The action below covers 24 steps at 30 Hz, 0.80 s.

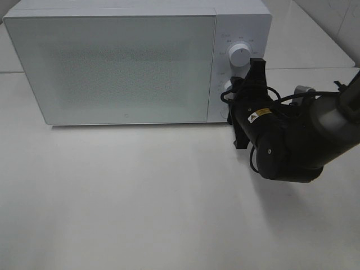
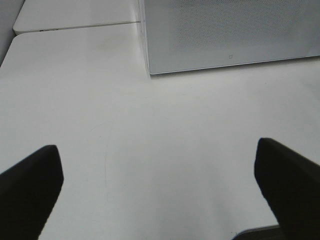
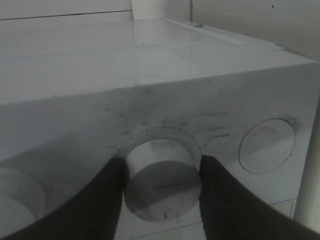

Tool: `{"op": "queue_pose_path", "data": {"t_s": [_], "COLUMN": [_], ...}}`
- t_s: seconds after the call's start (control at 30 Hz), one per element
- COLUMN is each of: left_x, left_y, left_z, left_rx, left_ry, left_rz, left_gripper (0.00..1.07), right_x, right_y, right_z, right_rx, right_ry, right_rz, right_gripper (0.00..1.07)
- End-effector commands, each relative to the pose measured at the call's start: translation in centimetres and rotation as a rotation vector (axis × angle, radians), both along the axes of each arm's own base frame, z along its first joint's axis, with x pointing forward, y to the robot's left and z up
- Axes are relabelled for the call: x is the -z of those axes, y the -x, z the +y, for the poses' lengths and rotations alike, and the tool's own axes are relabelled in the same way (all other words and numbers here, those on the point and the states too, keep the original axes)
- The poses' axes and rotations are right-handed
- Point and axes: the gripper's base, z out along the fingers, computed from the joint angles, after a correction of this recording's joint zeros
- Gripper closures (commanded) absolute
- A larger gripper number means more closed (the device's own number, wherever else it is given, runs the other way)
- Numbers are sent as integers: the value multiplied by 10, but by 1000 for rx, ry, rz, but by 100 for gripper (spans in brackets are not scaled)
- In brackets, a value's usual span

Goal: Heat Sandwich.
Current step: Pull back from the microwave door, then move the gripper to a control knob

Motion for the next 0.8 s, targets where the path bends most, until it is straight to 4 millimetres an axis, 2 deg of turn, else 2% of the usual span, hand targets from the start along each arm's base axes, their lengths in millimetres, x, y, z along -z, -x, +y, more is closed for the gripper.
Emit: {"op": "queue_pose_path", "data": {"t_s": [0.03,0.23,0.33,0.37,0.43,0.5,0.53,0.57,0.67,0.8], "left_x": [0,0,0,0,0,0,0,0,0,0], "left_y": [4,4,4,4,4,4,4,4,4,4], "left_z": [-1,-1,-1,-1,-1,-1,-1,-1,-1,-1], "left_rx": [-1,-1,-1,-1,-1,-1,-1,-1,-1,-1], "left_ry": [9,9,9,9,9,9,9,9,9,9], "left_rz": [-30,-30,-30,-30,-30,-30,-30,-30,-30,-30], "left_gripper": [5,5,5,5,5,5,5,5,5,5], "right_x": [-7,-7,-7,-8,-8,-8,-8,-8,-7,-8], "right_y": [-4,-4,-4,-4,-4,-4,-4,-4,-4,-4], "right_z": [0,0,-1,-1,-1,-1,-1,-1,-1,0], "right_rx": [9,10,10,11,11,12,12,12,11,6], "right_ry": [-5,-5,-5,-5,-5,-5,-6,-6,-6,-4], "right_rz": [-32,-33,-37,-40,-40,-40,-40,-40,-39,-40], "right_gripper": [90,82,69,61,58,48,39,39,29,30]}}
